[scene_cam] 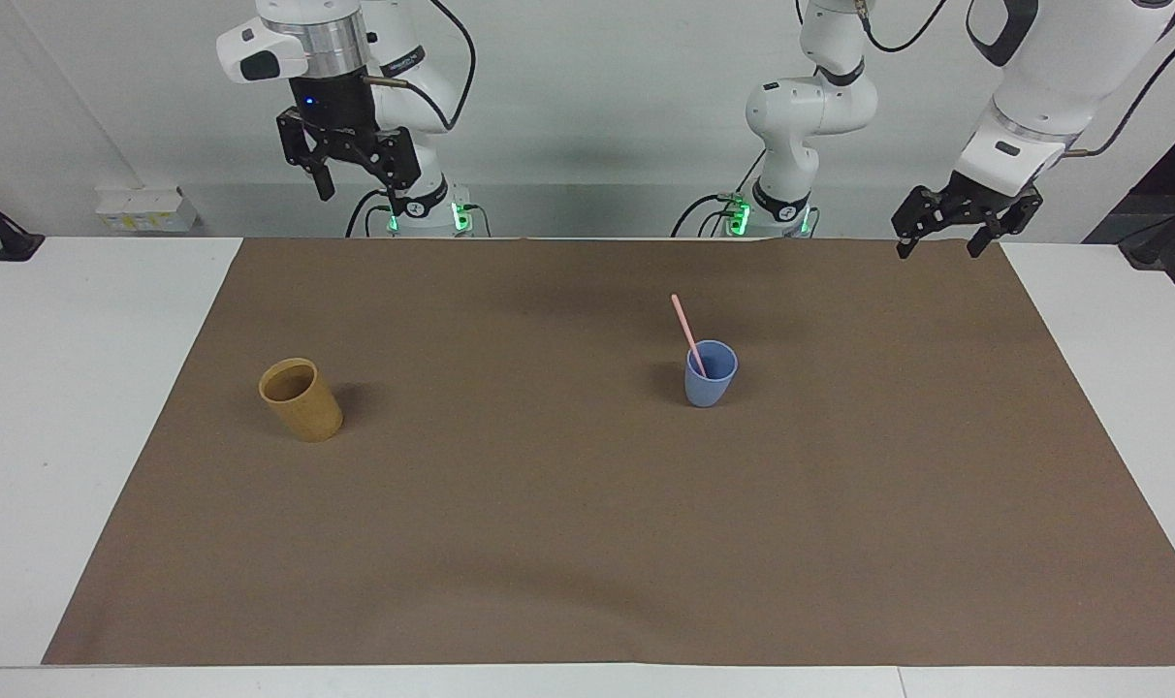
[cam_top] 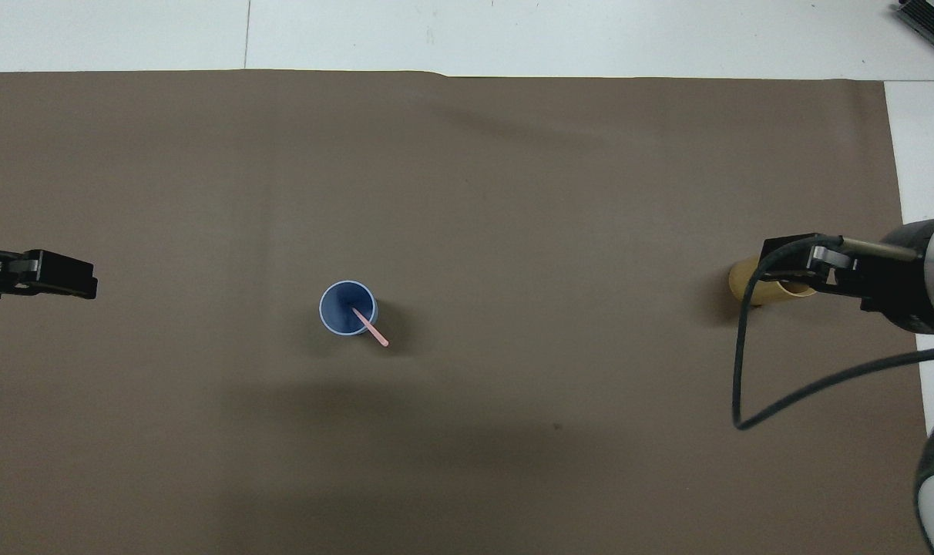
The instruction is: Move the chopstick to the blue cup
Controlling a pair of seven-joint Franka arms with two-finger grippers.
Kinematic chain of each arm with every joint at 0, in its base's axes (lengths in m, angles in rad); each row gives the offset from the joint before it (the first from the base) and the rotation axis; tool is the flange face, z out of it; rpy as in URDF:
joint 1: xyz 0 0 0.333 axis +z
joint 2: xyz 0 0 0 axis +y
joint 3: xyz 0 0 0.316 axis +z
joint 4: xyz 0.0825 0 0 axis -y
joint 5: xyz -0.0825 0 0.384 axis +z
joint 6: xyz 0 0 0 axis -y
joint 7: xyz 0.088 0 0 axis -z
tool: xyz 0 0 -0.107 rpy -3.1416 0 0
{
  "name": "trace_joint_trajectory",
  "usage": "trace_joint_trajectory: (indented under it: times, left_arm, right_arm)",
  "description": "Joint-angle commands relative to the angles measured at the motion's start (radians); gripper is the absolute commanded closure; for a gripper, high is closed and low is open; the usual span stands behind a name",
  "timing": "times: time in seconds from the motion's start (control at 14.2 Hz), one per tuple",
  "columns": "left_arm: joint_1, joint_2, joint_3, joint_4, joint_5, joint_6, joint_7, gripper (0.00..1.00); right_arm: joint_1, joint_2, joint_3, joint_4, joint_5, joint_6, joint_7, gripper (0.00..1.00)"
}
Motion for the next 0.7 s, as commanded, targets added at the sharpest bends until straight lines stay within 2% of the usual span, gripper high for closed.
trace_joint_trajectory:
  times: [0.0, 0.63]
  left_arm:
    - [-0.007, -0.001, 0.001, 0.014, -0.001, -0.017, -0.009, 0.0]
    - [0.004, -0.001, 0.004, 0.014, -0.001, -0.017, -0.008, 0.0]
  right_arm:
    - [-0.021, -0.009, 0.005, -0.009, 0.025, 0.002, -0.032, 0.0]
    - [-0.026, -0.007, -0.002, -0.009, 0.025, 0.004, -0.033, 0.0]
